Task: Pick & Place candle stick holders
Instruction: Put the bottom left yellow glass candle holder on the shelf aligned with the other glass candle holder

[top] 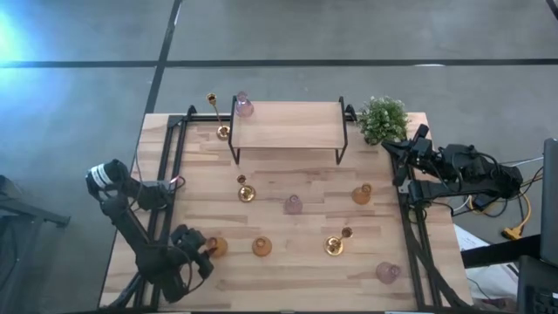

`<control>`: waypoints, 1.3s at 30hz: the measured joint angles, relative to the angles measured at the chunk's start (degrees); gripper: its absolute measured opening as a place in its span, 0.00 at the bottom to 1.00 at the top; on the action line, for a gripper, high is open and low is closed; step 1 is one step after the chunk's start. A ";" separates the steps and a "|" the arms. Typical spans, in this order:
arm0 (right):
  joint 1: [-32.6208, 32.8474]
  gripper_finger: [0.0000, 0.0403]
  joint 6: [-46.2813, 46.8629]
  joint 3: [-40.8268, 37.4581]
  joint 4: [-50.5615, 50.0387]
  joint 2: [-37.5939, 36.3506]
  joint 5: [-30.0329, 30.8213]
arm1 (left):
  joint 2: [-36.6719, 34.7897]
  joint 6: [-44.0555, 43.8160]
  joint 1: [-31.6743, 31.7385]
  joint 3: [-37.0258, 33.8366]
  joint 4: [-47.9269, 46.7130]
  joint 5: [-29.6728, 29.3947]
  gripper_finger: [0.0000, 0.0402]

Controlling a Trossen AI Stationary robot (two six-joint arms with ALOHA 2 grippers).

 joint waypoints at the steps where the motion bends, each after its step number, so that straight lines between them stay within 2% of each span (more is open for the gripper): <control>1: 0.02 0.02 0.00 0.00 0.00 0.00 -0.02 | 0.00 0.40 0.34 0.00 0.00 -0.46 0.40; 10: 0.02 0.02 0.00 0.00 0.00 0.00 -0.02 | 0.02 1.48 2.61 -2.10 1.64 -5.01 0.39; 20: 0.02 0.02 0.00 0.00 0.00 0.00 -0.02 | 0.07 1.77 3.05 -6.61 10.69 -9.88 0.40; 26: 0.00 0.02 0.00 0.00 0.00 0.00 -0.02 | 0.07 1.80 3.19 -6.84 10.79 -10.56 0.46; 35: 0.01 0.02 0.00 0.00 0.01 0.00 -0.02 | 0.07 1.76 4.03 -7.02 12.72 -11.01 0.60; 39: 0.02 0.02 0.00 0.00 0.02 0.00 -0.02 | 0.07 1.84 4.33 -6.99 13.33 -13.06 0.62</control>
